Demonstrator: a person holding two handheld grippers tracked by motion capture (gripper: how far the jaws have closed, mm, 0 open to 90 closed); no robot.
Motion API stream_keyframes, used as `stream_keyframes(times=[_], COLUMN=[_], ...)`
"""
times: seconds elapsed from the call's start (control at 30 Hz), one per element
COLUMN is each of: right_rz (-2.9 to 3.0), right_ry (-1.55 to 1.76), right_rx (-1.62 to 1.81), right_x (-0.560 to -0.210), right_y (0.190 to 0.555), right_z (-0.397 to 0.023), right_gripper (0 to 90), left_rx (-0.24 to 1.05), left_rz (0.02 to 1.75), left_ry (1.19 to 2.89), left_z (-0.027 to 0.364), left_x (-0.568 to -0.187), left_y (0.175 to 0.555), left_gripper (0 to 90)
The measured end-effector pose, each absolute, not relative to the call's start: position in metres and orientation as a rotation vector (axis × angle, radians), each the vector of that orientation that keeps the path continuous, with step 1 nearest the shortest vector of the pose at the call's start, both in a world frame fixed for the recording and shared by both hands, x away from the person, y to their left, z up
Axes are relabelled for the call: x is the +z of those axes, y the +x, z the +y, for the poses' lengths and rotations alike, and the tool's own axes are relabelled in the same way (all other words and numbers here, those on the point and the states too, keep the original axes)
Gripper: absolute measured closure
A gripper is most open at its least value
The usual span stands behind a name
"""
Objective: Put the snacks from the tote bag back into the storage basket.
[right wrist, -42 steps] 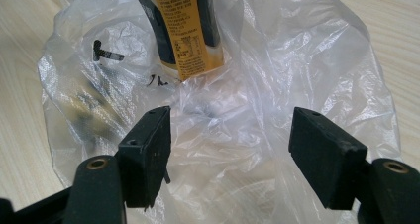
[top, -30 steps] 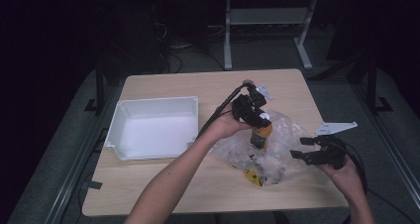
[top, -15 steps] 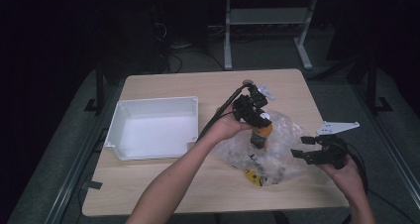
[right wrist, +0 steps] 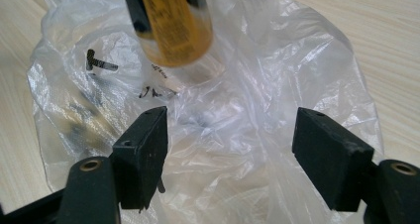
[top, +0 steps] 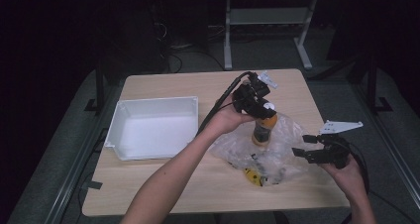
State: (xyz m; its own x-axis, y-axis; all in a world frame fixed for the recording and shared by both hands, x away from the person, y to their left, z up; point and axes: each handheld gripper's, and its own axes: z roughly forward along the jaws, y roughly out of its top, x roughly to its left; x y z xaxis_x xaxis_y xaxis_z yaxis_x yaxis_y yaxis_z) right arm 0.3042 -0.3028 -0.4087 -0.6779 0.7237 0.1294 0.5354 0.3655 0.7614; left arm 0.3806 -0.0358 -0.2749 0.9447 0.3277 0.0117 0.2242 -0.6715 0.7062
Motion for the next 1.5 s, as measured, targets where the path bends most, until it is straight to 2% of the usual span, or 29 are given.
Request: stream_keyframes(times=[0.4,1.5], right_rz=[2.384,2.375], right_ry=[1.143,1.154], right_rx=[1.217,1.206], right_x=[-0.406,-0.406], right_y=[0.304,0.305], right_z=[-0.303,-0.303], right_gripper=[28.8,27.4], left_rx=[0.214,0.301], left_rz=[0.4,0.477], left_ry=[2.317,2.331], left_z=[-0.021,0.036], left_x=[-0.249,-0.216], left_y=[0.374,0.371], left_gripper=[59.1,59.1])
